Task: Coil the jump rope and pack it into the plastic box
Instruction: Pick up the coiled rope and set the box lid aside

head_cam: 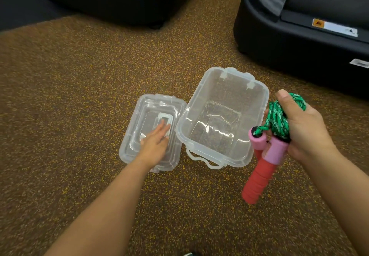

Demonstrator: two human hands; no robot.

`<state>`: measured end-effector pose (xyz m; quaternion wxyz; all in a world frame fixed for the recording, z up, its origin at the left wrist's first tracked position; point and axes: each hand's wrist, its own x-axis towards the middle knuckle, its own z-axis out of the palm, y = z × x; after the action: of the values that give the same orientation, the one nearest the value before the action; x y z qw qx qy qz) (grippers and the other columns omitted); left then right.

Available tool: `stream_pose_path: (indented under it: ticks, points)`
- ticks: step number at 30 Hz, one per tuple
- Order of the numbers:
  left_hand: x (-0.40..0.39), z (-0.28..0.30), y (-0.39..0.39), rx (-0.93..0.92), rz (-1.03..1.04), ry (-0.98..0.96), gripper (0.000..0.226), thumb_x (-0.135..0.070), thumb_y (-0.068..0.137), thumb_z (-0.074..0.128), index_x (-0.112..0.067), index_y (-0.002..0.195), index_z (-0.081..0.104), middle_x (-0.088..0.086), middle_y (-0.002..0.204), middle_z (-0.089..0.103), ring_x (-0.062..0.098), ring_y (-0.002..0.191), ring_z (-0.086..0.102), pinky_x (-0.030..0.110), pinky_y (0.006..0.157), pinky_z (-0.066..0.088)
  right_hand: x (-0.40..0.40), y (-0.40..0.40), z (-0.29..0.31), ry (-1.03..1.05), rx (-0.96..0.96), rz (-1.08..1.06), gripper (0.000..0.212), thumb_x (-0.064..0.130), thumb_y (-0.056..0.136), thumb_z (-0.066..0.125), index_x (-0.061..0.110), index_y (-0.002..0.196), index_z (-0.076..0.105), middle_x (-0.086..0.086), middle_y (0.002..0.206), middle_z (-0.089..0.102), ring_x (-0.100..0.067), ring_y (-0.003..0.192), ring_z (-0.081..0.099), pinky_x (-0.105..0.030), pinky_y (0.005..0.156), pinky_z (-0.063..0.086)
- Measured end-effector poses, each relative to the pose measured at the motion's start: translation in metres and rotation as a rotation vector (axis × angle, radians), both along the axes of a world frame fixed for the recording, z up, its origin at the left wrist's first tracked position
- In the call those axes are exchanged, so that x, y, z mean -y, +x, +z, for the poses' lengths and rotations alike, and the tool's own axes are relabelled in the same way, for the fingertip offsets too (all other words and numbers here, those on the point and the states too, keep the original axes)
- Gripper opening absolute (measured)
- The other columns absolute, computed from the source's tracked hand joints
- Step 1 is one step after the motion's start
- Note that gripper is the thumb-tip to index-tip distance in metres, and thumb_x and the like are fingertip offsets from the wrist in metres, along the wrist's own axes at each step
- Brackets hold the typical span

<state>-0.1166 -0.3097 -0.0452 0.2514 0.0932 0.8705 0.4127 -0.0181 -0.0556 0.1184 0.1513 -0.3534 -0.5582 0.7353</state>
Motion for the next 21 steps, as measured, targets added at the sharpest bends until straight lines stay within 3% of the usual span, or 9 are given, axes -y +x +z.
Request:
stream_pose_path:
  ticks: [5, 8, 13, 15, 17, 19, 21]
  points:
    - [0.000, -0.026, 0.012, -0.038, -0.363, -0.447, 0.066, -0.028, 0.099, 0.036, -0.033, 0.151, -0.005, -0.004, 0.160, -0.016, 0.021, 0.146, -0.016, 0.050, 0.110, -0.019, 0.000, -0.002, -0.001, 0.010, 0.011, 0.010, 0.016, 0.032, 0.089, 0.061, 0.019, 0.081, 0.057, 0.004, 0.064, 0.067, -0.007, 0.051, 0.065, -0.022, 0.045, 0.052]
    - [0.001, -0.028, 0.013, -0.061, -0.420, -0.516, 0.073, -0.029, 0.097, 0.039, -0.033, 0.149, -0.013, -0.003, 0.157, -0.023, 0.021, 0.145, -0.020, 0.050, 0.108, -0.020, -0.001, -0.003, -0.002, 0.018, 0.011, 0.009, 0.015, 0.033, 0.088, 0.062, 0.019, 0.084, 0.057, 0.005, 0.065, 0.068, -0.007, 0.052, 0.066, -0.023, 0.047, 0.052]
    - [-0.001, -0.021, 0.008, -0.037, -0.437, -0.543, 0.073, -0.028, 0.097, 0.040, -0.033, 0.151, -0.009, -0.003, 0.159, -0.019, 0.020, 0.146, -0.016, 0.051, 0.112, -0.015, 0.001, -0.006, 0.003, 0.025, 0.000, 0.013, 0.015, 0.033, 0.088, 0.062, 0.019, 0.084, 0.058, 0.000, 0.073, 0.066, -0.008, 0.052, 0.065, -0.025, 0.048, 0.054]
    - [-0.003, -0.016, 0.004, 0.017, -0.415, -0.508, 0.067, -0.025, 0.098, 0.037, -0.033, 0.152, -0.002, -0.001, 0.161, -0.011, 0.022, 0.148, -0.009, 0.053, 0.114, -0.011, 0.002, -0.007, 0.005, 0.030, -0.009, 0.030, 0.015, 0.032, 0.088, 0.062, 0.019, 0.084, 0.058, -0.001, 0.073, 0.065, -0.010, 0.053, 0.065, -0.028, 0.051, 0.056]
    - [-0.006, -0.007, -0.001, 0.108, -0.312, -0.386, 0.059, -0.021, 0.099, 0.033, -0.033, 0.152, 0.012, 0.006, 0.162, 0.008, 0.030, 0.148, 0.010, 0.057, 0.118, 0.003, 0.005, -0.009, 0.006, 0.057, -0.001, 0.058, 0.015, 0.032, 0.088, 0.062, 0.019, 0.085, 0.058, -0.004, 0.075, 0.064, -0.010, 0.052, 0.063, -0.026, 0.049, 0.055]
    - [-0.011, 0.011, -0.002, 0.208, -0.076, -0.134, 0.051, -0.023, 0.101, 0.031, -0.034, 0.150, 0.023, 0.011, 0.155, 0.031, 0.034, 0.134, 0.040, 0.053, 0.111, 0.032, 0.007, -0.011, 0.005, 0.076, 0.009, 0.085, 0.014, 0.032, 0.088, 0.062, 0.019, 0.085, 0.058, -0.006, 0.075, 0.062, -0.009, 0.049, 0.061, -0.024, 0.046, 0.053]
    - [-0.021, 0.037, -0.001, 0.185, 0.175, 0.126, 0.045, -0.032, 0.103, 0.030, -0.037, 0.148, 0.029, 0.004, 0.153, 0.036, 0.022, 0.120, 0.052, 0.040, 0.098, 0.041, 0.010, -0.015, 0.004, 0.069, 0.010, 0.109, 0.015, 0.031, 0.088, 0.062, 0.018, 0.085, 0.057, -0.008, 0.072, 0.060, -0.011, 0.045, 0.058, -0.023, 0.042, 0.049]
